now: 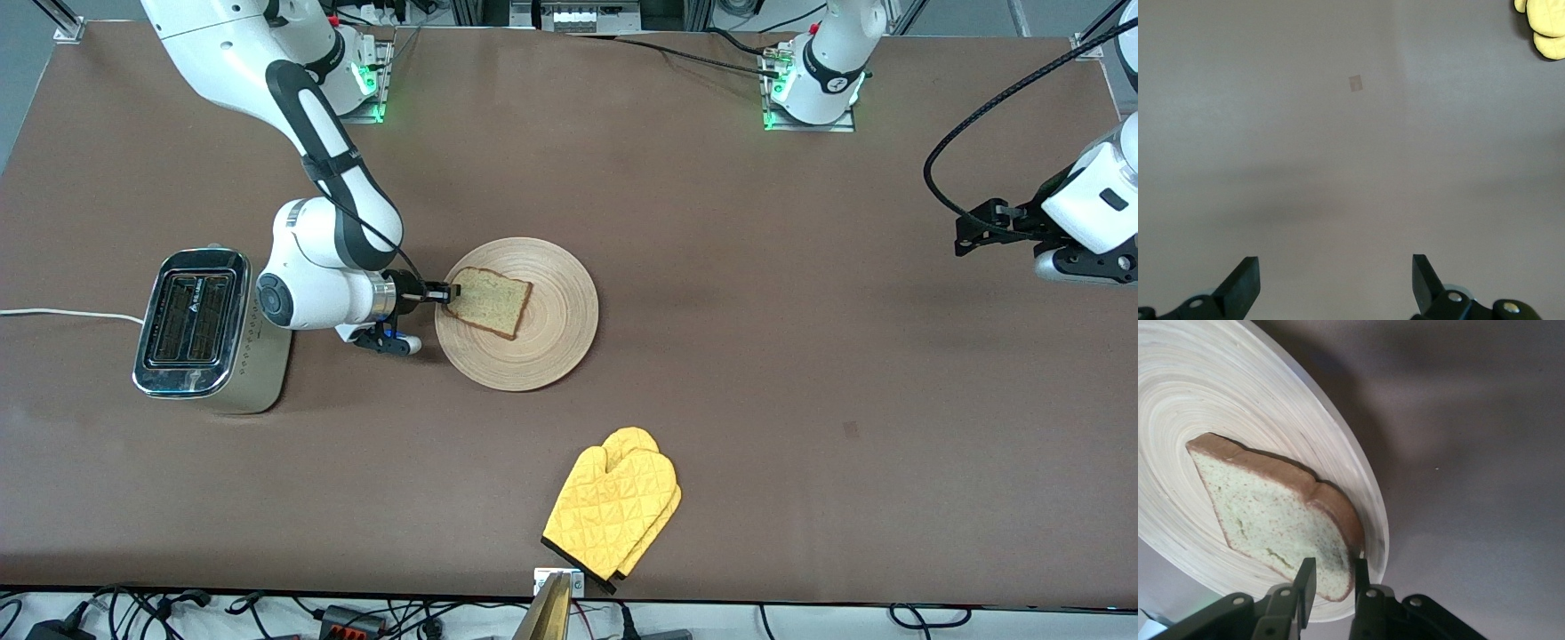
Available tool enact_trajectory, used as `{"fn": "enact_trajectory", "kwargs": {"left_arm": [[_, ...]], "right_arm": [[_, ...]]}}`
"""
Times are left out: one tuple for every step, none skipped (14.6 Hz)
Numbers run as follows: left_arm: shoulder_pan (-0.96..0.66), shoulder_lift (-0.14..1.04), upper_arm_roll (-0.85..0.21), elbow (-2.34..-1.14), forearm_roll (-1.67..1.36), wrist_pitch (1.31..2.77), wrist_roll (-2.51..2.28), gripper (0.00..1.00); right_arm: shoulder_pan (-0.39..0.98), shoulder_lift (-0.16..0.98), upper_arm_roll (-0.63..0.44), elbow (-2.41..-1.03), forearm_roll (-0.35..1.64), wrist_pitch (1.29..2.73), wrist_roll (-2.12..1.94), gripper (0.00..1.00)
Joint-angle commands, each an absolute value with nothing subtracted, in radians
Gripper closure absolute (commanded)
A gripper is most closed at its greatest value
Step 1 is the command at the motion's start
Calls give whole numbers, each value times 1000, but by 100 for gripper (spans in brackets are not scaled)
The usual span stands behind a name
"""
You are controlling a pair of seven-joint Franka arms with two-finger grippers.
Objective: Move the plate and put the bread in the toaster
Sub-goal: 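Lift the bread with the right gripper and carry it over the toaster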
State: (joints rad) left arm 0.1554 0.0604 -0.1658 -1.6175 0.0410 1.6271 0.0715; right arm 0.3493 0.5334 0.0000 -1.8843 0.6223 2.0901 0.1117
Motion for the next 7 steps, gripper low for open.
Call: {"fn": "enact_trajectory", "kwargs": {"left_arm": [[173,60,-178,-1605,-26,1631,39,0],[178,58,-169,-1608,-91,1628,17,0],[178,60,-166,-1605,-106,1628,21,0],[176,60,-166,-1605,-101,1628,14,0],[176,60,-167,-1605,-92,1625,11,0],[176,60,-167,-1605,-89,1617,11,0],[176,60,-167,-1606,-74,1615,14,0]], "right_arm": [[362,551,0,-1861,568,2095,117,70],[367,557,-2,-1859,566,2095,117,70],[371,560,0,-1858,558,2103,117,70],[373,563,0,-1852,542,2111,117,70],[374,569,0,-1842,535,2111,117,70],[376,574,0,-1836,535,2112,117,70],[377,578,0,-1827,534,2112,118,70]]}}
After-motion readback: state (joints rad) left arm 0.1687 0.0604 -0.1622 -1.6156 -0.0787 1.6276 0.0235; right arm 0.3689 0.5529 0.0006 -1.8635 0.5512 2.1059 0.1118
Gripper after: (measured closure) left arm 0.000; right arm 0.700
